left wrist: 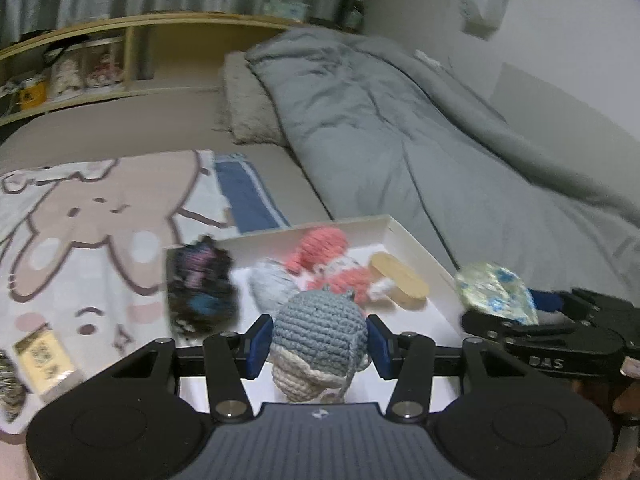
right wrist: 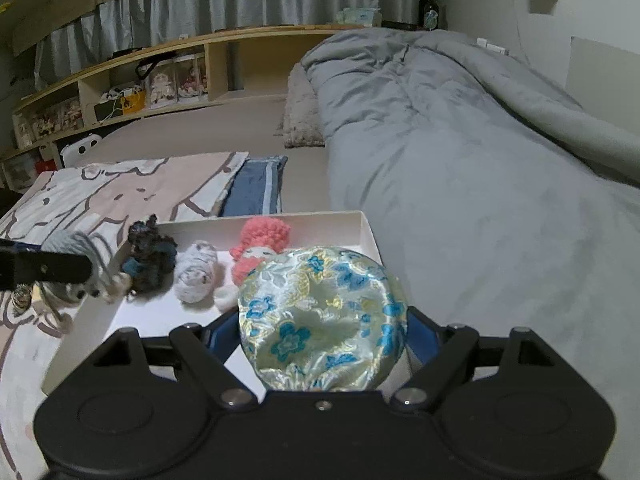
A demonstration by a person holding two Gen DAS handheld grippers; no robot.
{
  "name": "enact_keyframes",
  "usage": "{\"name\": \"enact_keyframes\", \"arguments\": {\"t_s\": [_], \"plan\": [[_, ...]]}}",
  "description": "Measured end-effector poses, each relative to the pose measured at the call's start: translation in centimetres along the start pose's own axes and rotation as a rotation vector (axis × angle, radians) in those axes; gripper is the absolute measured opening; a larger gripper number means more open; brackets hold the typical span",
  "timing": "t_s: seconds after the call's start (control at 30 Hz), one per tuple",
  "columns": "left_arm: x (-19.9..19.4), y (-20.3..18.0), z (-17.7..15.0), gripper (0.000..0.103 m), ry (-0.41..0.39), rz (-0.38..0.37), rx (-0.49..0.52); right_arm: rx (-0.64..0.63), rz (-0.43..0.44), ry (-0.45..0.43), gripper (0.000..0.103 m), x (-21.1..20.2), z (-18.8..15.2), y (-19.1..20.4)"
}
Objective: Organize objects
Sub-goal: 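Carry creature and pouch into the white tray and open both tools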
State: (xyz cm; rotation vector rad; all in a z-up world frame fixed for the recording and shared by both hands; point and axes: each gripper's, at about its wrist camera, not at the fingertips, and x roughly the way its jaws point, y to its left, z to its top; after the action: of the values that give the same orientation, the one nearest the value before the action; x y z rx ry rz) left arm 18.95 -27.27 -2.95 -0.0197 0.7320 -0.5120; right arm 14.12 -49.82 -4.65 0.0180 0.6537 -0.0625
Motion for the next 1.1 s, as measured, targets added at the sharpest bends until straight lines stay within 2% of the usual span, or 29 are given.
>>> {"name": "enact_keyframes", "arguments": {"t_s": [0.17,0.5,0.63,0.87,1.1], "plan": [[2.8,-2.3,-1.0,0.051,0.044,-0.005,0.013,-0.008,0.019,0.03,0.085,2.2,-1.4,-0.6],[6.5,-2.6,-2.8,0.051,0.109,0.009,-0.031,0.025,0.056,0.051,0.085,4.3,-2.5,-1.6],[7.3,-2.4,-3.7,0.051,0.131,0.008,-0.043,0.118,0.135,0.045,0.094,3.6,-2.1,-2.6],[8.2,-3.4,-4.1,0.051,0.161,-0.017,-0.052,0.094,0.098,0.06,0.094,3.3,-1.8,-2.5],[8.8,-5.2,-3.9,0.051,0.168,-0.046,-0.032,0.13,0.094,0.051,0.093,2.8,-1.5,-3.0]]}}
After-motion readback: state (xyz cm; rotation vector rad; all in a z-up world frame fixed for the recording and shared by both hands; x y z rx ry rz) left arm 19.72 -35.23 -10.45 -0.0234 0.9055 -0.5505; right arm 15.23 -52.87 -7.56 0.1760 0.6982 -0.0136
